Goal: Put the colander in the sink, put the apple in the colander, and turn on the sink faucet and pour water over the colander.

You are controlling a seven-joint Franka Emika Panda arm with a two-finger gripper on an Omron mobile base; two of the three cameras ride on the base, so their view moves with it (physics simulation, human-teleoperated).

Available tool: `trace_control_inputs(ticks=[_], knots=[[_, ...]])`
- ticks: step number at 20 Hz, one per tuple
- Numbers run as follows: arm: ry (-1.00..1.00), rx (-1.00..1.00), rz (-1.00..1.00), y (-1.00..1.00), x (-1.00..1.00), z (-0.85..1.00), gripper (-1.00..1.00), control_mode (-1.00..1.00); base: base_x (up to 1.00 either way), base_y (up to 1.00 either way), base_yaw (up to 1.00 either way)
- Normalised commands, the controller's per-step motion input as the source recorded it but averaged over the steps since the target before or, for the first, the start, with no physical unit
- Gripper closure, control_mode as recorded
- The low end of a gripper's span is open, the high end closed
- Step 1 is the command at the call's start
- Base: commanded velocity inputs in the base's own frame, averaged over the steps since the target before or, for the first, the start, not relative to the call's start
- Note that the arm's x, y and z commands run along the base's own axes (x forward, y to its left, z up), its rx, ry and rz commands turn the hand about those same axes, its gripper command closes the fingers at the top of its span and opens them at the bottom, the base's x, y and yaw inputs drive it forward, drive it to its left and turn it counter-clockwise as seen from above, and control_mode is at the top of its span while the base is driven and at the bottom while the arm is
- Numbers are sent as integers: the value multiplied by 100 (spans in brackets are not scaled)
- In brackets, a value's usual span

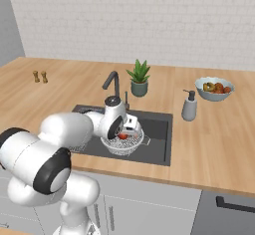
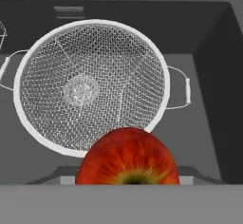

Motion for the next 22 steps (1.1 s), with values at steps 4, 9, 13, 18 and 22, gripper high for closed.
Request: trace_control_inputs(ticks=[4,9,13,18,22], knots=[[1,10,10,26,23,-27,100,-100,0,0,0],[10,14,10,7,46,-22,100,-100,0,0,0],[7,4,9,3,47,-7,100,-100,0,0,0],[11,0,5,18,21,-26,100,-100,0,0,0],[7,0,0,22,16,-39,100,-100,0,0,0]])
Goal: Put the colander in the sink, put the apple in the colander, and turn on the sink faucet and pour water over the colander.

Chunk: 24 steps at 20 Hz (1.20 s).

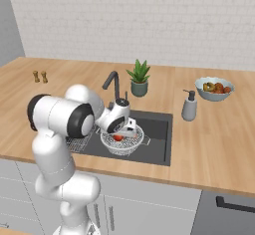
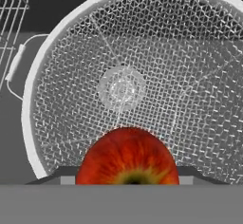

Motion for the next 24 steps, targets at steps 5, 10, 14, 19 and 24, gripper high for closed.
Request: trace_control_inputs(ticks=[5,10,14,19,24], knots=[[2,0,0,14,13,-32,100,-100,0,0,0],[7,0,0,2,6,-30,100,-100,0,0,0],[6,0,0,0,1,-24,100,-100,0,0,0],[1,0,1,0,12,-3,-100,-100,0,0,0],[0,0,3,0,15,2,-100,-100,0,0,0]])
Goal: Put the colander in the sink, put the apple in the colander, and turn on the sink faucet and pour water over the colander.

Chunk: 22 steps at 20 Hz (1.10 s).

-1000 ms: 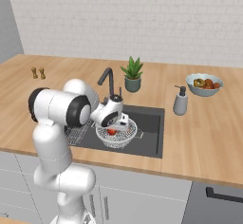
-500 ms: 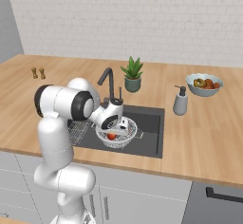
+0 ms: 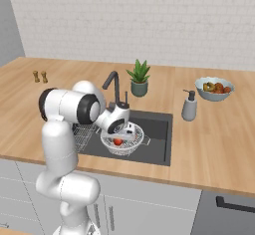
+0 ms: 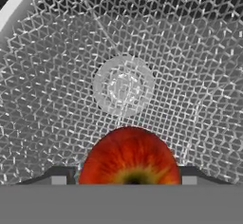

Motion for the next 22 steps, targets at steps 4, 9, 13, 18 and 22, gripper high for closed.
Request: trace_control_inputs(ticks=[4,9,13,18,22], knots=[[4,0,1,-1,3,4,-100,-100,0,0,0],[4,0,0,0,7,8,-100,-100,0,0,0],[0,0,8,-17,0,57,-100,-100,0,0,0],[-1,0,22,-38,-37,75,-100,-100,0,0,0],[-18,0,45,-40,-69,58,-100,-100,0,0,0]])
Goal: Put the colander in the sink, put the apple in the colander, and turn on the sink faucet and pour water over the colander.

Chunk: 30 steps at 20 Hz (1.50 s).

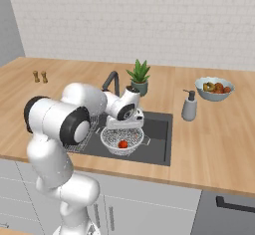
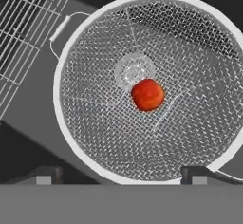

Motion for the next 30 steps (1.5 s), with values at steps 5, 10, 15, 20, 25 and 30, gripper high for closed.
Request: trace_control_inputs(ticks=[5,10,15,20,25,30], knots=[[-20,0,54,-19,-33,53,-100,-100,0,0,0],[-25,0,54,-3,-24,26,-100,-100,0,0,0],[-22,10,29,1,-3,20,-100,-100,0,0,0],[-6,28,5,0,11,20,-100,-100,0,0,0],[0,27,0,0,19,27,-100,-100,0,0,0],[3,13,0,-3,3,37,-100,-100,0,0,0]])
